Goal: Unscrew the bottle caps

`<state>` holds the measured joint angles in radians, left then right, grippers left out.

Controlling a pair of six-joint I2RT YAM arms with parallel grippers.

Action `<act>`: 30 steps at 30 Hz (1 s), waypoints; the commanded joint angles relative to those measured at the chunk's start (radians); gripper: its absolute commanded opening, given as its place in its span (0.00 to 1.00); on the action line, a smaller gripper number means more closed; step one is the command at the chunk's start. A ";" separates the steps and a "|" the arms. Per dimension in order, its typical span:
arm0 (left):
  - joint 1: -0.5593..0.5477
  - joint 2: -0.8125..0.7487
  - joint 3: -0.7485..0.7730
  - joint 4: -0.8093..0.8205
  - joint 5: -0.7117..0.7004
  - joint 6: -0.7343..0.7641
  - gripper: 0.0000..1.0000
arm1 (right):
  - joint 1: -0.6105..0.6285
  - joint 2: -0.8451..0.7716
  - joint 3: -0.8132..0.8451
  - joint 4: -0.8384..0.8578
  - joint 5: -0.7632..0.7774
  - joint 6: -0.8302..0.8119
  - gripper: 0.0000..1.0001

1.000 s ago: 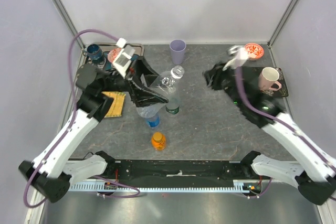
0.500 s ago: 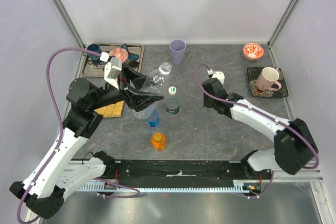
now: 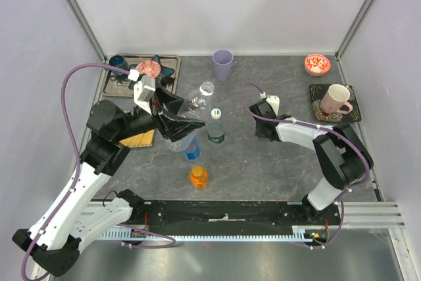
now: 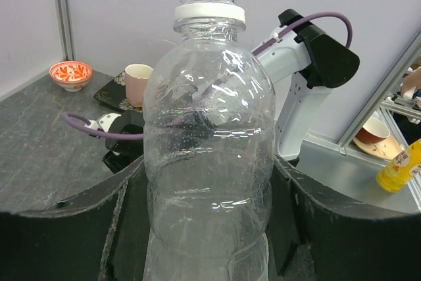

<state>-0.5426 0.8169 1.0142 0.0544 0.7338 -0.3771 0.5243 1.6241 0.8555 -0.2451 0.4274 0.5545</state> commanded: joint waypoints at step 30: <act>0.001 0.051 0.043 0.027 -0.016 0.055 0.35 | -0.017 -0.372 0.507 -0.295 0.099 -0.027 0.76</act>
<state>-0.5426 0.8356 0.9901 0.0536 0.7338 -0.3687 0.5083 1.4292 1.2236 -0.4950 0.4629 0.5549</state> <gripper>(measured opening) 0.668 0.763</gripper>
